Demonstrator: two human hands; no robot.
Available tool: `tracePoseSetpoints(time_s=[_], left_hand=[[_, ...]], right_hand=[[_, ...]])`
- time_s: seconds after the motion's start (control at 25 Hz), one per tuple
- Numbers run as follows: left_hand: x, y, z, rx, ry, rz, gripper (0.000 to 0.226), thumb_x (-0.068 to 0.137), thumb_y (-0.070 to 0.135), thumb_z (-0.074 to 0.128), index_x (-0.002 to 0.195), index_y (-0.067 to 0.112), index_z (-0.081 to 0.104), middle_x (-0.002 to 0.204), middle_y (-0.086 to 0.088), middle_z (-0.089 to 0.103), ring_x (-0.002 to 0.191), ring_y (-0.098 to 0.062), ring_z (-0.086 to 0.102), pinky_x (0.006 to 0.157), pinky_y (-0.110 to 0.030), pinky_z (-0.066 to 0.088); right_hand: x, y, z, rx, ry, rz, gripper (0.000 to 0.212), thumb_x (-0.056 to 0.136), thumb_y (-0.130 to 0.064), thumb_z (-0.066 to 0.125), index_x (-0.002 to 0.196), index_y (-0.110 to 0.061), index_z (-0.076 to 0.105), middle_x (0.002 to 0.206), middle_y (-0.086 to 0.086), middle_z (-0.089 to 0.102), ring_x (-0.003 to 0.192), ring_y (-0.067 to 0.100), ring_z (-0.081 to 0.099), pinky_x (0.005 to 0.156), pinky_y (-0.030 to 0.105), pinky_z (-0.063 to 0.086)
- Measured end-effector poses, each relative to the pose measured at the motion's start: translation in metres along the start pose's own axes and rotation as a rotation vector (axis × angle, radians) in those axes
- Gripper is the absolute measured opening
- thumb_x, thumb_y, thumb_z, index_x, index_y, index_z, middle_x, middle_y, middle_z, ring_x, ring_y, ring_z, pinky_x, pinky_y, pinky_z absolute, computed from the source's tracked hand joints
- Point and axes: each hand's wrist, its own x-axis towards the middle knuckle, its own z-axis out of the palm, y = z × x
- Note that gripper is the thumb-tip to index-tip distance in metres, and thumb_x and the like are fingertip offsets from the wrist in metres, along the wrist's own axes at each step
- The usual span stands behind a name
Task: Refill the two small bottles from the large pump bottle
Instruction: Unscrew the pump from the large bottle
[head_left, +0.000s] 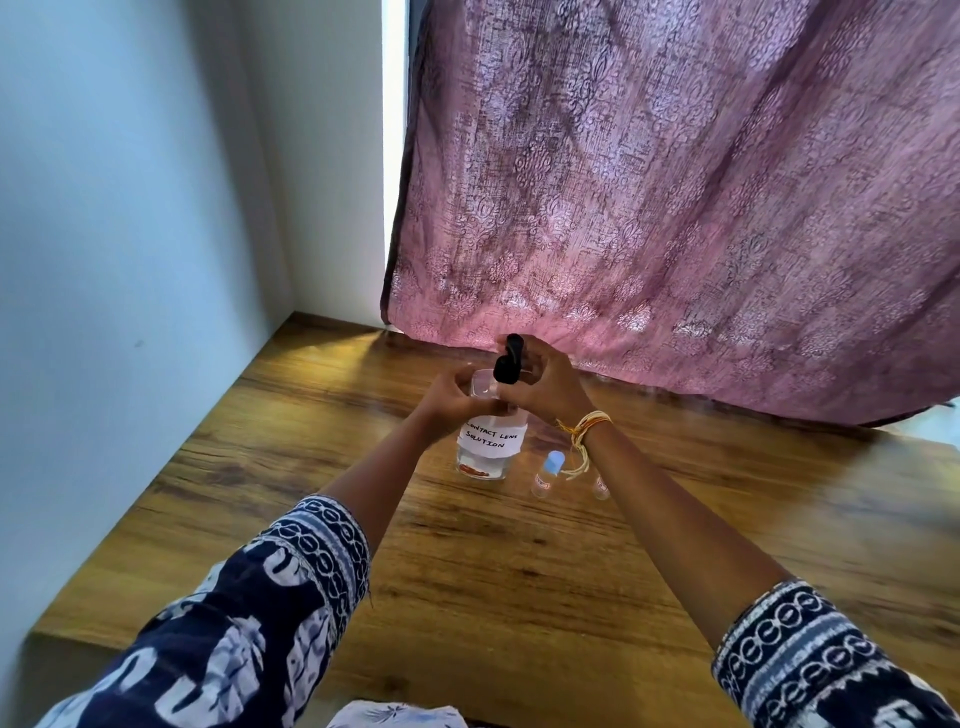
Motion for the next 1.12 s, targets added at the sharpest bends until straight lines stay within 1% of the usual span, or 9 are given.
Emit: tracePoseSetpoints(time_s=[0.08,0.2,0.28,0.36,0.52,0.6,0.72,0.92,1.12], left_hand=[[0.0,0.0,-0.001,-0.004,0.001,0.003,0.036,0.071,0.011,0.082,0.103,0.002,0.068,0.097,-0.013,0.074,0.085,-0.021,0.072,0.074,-0.035,0.059],[0.001,-0.003,-0.002,-0.006,-0.002,-0.014,0.038,0.067,0.017,0.084,0.1,0.004,0.069,0.098,-0.015,0.074,0.091,-0.031,0.071,0.079,-0.046,0.058],[0.002,-0.005,-0.003,-0.003,-0.007,-0.014,0.039,0.066,0.019,0.085,0.1,0.005,0.069,0.098,-0.016,0.074,0.092,-0.034,0.07,0.08,-0.048,0.057],[0.003,-0.005,-0.003,-0.01,-0.017,-0.006,0.037,0.068,0.014,0.084,0.1,0.004,0.069,0.097,-0.015,0.074,0.091,-0.032,0.071,0.078,-0.045,0.058],[0.001,0.001,-0.002,-0.031,-0.016,-0.034,0.041,0.069,0.005,0.082,0.108,0.001,0.067,0.096,-0.011,0.074,0.083,-0.018,0.072,0.074,-0.033,0.06],[0.003,-0.002,-0.001,-0.039,-0.021,-0.046,0.044,0.069,0.006,0.082,0.11,0.0,0.066,0.099,-0.014,0.074,0.083,-0.018,0.072,0.072,-0.032,0.059],[0.007,-0.006,-0.003,-0.031,-0.026,-0.043,0.044,0.069,0.008,0.082,0.11,0.002,0.066,0.099,-0.013,0.074,0.083,-0.019,0.073,0.068,-0.029,0.058],[0.009,-0.008,-0.004,-0.038,-0.027,-0.036,0.04,0.068,0.009,0.083,0.105,0.005,0.069,0.096,-0.012,0.075,0.083,-0.021,0.073,0.067,-0.029,0.058],[0.011,-0.004,-0.003,-0.025,-0.039,-0.064,0.037,0.071,0.006,0.081,0.106,0.003,0.068,0.086,-0.004,0.076,0.076,-0.014,0.073,0.063,-0.025,0.057]], right_hand=[[0.001,0.0,0.0,-0.022,0.021,0.017,0.065,0.063,-0.021,0.088,0.122,-0.019,0.061,0.113,0.002,0.068,0.102,0.016,0.066,0.089,0.029,0.055],[0.0,-0.005,-0.002,-0.03,0.092,-0.012,0.042,0.066,-0.018,0.088,0.102,-0.014,0.067,0.091,-0.005,0.069,0.083,0.006,0.065,0.077,0.017,0.052],[0.001,-0.006,-0.004,-0.002,0.096,-0.009,0.036,0.067,-0.013,0.087,0.099,-0.012,0.071,0.089,-0.001,0.071,0.084,0.011,0.067,0.08,0.022,0.055],[0.001,-0.008,-0.009,0.079,0.107,0.007,0.034,0.067,-0.008,0.086,0.098,-0.013,0.073,0.093,0.002,0.073,0.087,0.013,0.07,0.083,0.025,0.057],[0.013,-0.018,-0.021,0.371,0.129,0.014,0.029,0.07,0.006,0.08,0.089,-0.014,0.073,0.085,-0.003,0.074,0.077,0.005,0.071,0.073,0.02,0.058],[0.018,-0.017,-0.03,0.49,0.143,0.034,0.028,0.073,0.009,0.076,0.091,-0.012,0.074,0.083,-0.005,0.075,0.083,0.013,0.071,0.073,0.025,0.06],[0.022,-0.016,-0.038,0.615,0.199,0.045,0.027,0.076,0.012,0.072,0.091,-0.01,0.073,0.083,-0.002,0.076,0.089,0.022,0.07,0.084,0.034,0.06],[0.019,-0.028,-0.053,0.843,0.28,0.021,0.021,0.08,0.012,0.067,0.089,-0.006,0.072,0.077,0.001,0.076,0.077,0.014,0.072,0.077,0.027,0.061],[0.01,-0.024,-0.073,0.954,0.349,0.012,0.02,0.081,0.014,0.064,0.094,-0.001,0.069,0.08,0.004,0.075,0.08,0.017,0.073,0.077,0.029,0.062]])
